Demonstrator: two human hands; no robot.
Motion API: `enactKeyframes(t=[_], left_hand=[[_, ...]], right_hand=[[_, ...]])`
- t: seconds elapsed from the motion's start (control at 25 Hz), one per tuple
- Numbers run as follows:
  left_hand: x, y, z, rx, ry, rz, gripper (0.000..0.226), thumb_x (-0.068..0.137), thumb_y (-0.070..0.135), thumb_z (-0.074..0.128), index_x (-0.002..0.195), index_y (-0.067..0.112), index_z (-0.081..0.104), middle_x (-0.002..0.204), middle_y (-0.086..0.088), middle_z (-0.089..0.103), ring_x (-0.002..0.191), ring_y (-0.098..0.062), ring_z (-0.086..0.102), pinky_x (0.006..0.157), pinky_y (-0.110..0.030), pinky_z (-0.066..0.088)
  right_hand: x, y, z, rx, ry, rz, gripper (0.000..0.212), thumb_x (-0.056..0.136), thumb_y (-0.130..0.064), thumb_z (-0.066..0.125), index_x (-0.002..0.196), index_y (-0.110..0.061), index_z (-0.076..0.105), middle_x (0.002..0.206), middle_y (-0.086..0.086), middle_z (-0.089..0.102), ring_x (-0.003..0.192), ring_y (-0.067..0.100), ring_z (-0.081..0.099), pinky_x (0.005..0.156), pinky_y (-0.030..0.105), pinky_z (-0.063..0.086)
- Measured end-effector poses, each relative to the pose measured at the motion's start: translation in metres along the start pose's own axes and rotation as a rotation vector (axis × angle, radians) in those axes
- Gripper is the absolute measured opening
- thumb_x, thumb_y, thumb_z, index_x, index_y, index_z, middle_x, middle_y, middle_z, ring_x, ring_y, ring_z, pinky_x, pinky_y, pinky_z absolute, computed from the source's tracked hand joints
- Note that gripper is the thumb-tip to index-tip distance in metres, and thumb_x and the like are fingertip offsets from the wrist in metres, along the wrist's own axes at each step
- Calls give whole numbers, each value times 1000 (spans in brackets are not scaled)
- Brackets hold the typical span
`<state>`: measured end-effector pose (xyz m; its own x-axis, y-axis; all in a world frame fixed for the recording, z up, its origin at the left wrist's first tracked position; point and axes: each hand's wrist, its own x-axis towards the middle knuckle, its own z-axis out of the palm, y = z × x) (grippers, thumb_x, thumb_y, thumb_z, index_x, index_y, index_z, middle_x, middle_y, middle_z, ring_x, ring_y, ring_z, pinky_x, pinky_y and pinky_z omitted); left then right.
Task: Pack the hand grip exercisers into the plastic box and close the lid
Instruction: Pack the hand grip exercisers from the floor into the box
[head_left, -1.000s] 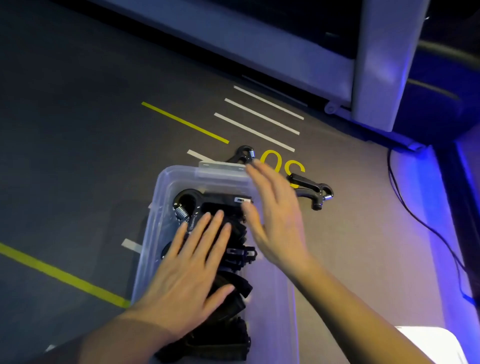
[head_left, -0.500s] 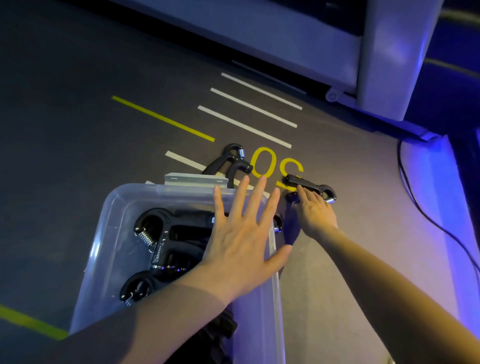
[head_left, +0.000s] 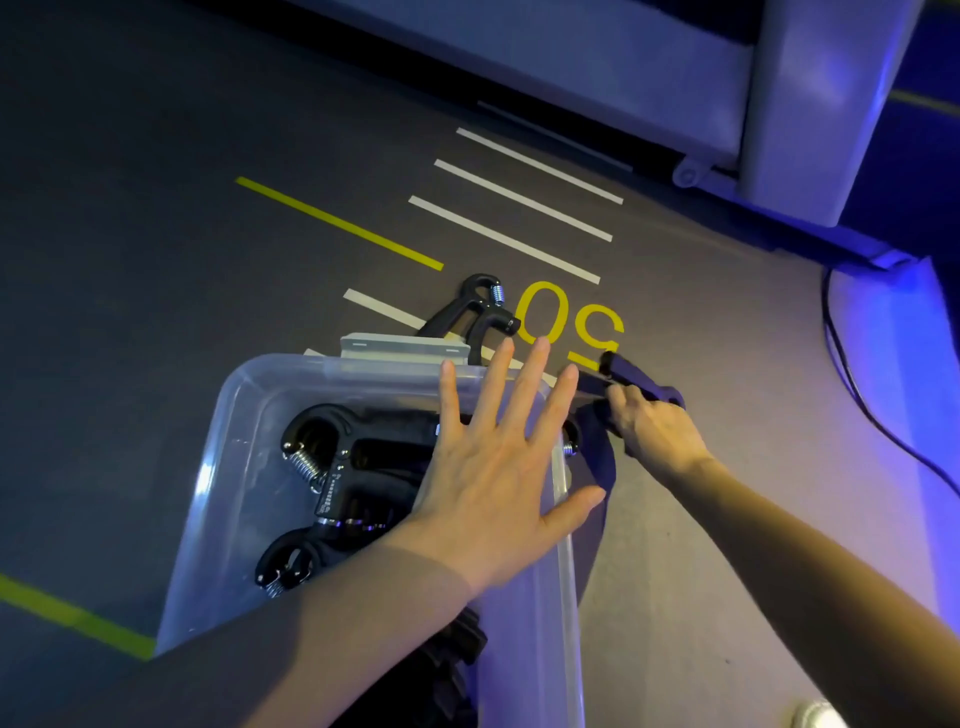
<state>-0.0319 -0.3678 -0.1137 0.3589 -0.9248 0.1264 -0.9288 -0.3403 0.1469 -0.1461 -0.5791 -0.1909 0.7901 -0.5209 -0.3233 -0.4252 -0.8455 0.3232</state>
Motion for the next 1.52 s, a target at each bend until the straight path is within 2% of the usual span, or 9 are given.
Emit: enactKeyframes(t=[0.12,0.24,0.32,0.48,0.72,0.88,1.08,1.24,1.52], left_hand=[[-16,-8,-3,25,5,12,84,82,70,16,148,18,10,156,-13,-2,142,-33,-3,107,-63,-2],[-48,-24,-10,71,-25,20,86,81,68,22,146,11,19,155,-17,7,142,-34,7,106,-61,3],[-73,-37,-17,113,-58,41,87,81,66,26,145,7,23,154,-19,12,141,-34,12,107,-59,4],[-129,-61,-35,164,-128,17,90,81,64,27,141,-3,27,151,-22,20,140,-35,17,109,-56,10],[-197,-81,-54,238,-281,10,92,83,64,18,139,-9,24,150,-26,17,141,-36,13,110,-56,12],[-207,-81,-56,290,-220,-24,89,86,62,1,138,-9,-12,147,-28,-18,137,-37,-21,109,-54,-10],[-208,-80,-55,274,-236,-25,89,86,62,4,133,-9,-24,140,-30,-32,131,-39,-32,104,-54,-19],[-207,-81,-56,284,-262,-34,90,88,62,8,133,-10,-24,138,-31,-35,131,-40,-33,105,-54,-17],[-204,-79,-60,286,-302,-2,84,86,63,3,137,2,-26,142,-27,-34,131,-44,-32,104,-54,-20]], right_hand=[[-28,-1,-20,450,124,253,21,95,-15,51,112,-5,43,107,18,62,86,40,62,64,40,47],[-77,-12,-49,853,513,424,15,93,-16,53,106,-11,48,94,5,67,76,40,61,60,32,36],[-117,-33,-88,1044,808,408,17,89,-27,52,101,-38,46,88,-23,57,72,35,60,59,28,39],[-173,-92,-153,1269,1119,218,31,86,-13,52,100,-40,46,88,-10,57,66,35,61,56,40,46],[-199,-189,-149,1428,580,-89,27,81,-32,55,98,-52,49,99,-11,68,80,15,69,73,35,55],[-190,-219,-129,1424,380,-168,27,88,-18,58,99,-39,46,109,-12,66,91,7,69,78,41,56],[-175,-206,-102,1082,382,-14,20,85,-10,66,104,-9,60,94,2,66,85,22,63,69,12,43],[-169,-199,-94,376,473,-14,24,65,-27,82,79,-15,65,70,1,63,62,26,61,53,28,42],[-163,-198,-94,325,495,-128,37,57,-28,89,75,-12,61,68,2,60,59,24,60,42,23,39]])
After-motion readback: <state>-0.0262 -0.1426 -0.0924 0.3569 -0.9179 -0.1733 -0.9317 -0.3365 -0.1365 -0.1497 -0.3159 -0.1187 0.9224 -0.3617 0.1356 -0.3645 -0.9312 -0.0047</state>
